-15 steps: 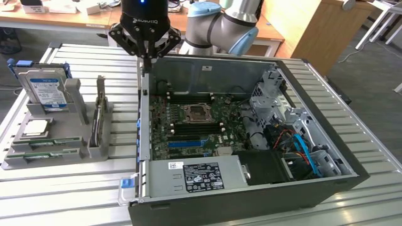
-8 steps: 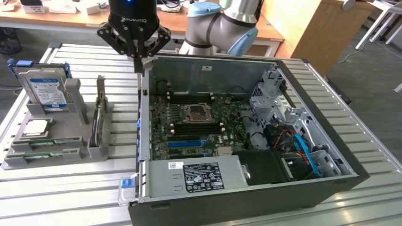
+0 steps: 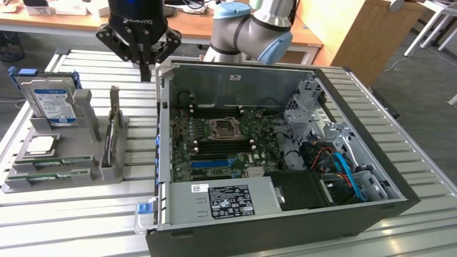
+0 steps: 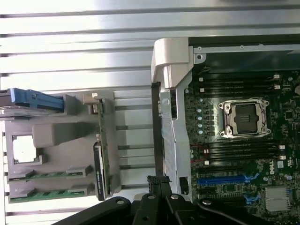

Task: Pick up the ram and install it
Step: 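Reach for the ram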

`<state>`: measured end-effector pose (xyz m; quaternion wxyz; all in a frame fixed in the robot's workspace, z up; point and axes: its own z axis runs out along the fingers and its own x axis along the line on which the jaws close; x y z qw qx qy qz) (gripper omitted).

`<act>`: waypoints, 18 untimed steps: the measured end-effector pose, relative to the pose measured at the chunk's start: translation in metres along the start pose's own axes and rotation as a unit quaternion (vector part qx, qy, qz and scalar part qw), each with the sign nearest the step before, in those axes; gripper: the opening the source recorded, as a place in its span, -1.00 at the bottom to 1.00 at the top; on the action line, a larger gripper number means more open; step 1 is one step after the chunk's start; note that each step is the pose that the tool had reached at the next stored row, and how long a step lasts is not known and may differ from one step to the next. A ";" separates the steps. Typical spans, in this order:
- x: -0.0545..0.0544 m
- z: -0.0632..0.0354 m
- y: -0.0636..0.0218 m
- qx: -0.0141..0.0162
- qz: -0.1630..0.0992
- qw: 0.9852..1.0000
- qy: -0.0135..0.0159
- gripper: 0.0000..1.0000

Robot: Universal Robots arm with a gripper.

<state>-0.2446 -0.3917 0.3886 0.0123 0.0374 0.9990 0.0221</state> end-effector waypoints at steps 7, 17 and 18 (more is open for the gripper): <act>0.016 0.0005 0.0018 0.000 0.000 1.000 0.000 -0.79; 0.040 0.0012 0.0042 0.000 0.000 1.000 0.000 -0.79; 0.042 0.0013 0.0044 0.000 0.000 1.000 0.000 -0.79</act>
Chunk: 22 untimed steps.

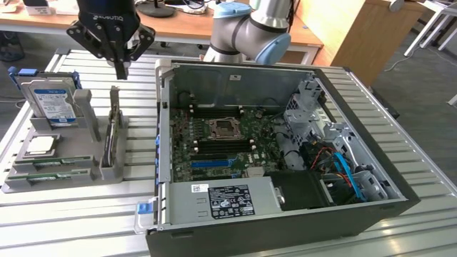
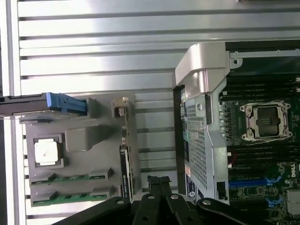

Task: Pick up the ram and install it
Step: 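Reach for the ram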

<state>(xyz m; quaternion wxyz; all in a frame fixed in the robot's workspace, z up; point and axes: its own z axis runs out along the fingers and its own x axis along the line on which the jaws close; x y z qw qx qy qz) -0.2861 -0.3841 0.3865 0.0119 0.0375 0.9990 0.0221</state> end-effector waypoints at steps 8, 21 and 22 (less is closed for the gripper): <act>0.018 0.0006 0.0022 0.000 0.000 1.000 0.000 -0.79; 0.047 0.0015 0.0053 0.000 0.000 1.000 0.000 -0.79; 0.049 0.0016 0.0055 0.000 0.000 1.000 0.000 -0.79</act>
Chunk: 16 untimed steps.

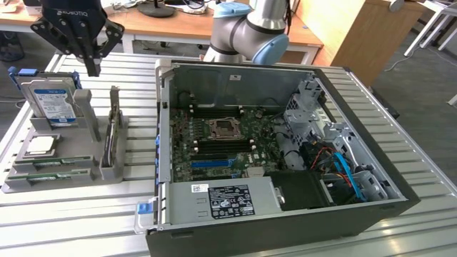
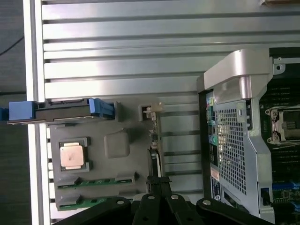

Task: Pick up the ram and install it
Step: 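Reach for the ram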

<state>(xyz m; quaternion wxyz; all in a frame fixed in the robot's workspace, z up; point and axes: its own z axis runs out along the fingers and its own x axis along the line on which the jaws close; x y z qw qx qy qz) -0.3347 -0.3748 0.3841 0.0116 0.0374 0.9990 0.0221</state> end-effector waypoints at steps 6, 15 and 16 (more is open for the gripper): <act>0.013 0.0005 0.0016 0.000 0.000 1.000 0.000 -0.79; 0.032 0.0013 0.0035 0.000 0.000 1.000 0.000 -0.79; 0.034 0.0014 0.0038 0.000 0.000 1.000 0.000 -0.79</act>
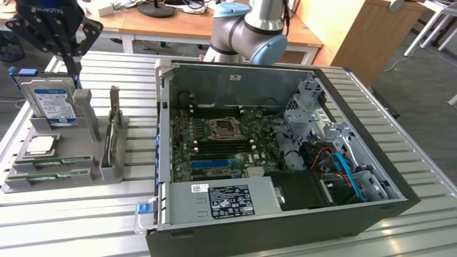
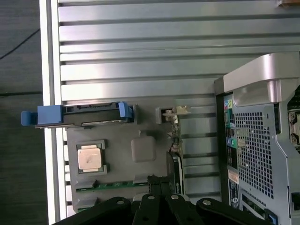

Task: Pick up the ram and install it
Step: 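Reach for the ram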

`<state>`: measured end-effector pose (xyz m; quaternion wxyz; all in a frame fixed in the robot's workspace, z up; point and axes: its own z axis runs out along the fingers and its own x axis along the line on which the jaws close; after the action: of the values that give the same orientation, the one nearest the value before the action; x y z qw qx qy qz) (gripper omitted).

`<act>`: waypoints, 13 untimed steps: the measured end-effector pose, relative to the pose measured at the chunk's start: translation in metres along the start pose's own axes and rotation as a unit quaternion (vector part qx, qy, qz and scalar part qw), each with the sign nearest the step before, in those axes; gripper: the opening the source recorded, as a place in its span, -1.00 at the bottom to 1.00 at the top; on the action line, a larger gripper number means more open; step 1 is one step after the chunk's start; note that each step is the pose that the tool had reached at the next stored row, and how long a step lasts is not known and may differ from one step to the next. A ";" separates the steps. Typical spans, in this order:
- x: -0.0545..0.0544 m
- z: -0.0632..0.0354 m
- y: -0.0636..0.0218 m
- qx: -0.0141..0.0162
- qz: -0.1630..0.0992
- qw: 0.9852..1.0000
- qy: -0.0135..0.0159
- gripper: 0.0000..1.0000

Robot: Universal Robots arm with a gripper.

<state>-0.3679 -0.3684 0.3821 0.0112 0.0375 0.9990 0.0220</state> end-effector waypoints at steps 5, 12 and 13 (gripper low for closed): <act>0.010 0.0006 0.0012 0.000 0.000 1.000 0.000 -0.79; 0.024 0.0014 0.0031 0.000 0.000 1.000 0.000 -0.79; 0.026 0.0015 0.0034 0.000 0.000 1.000 0.000 -0.79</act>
<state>-0.3939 -0.3630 0.3802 0.0111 0.0374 0.9990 0.0220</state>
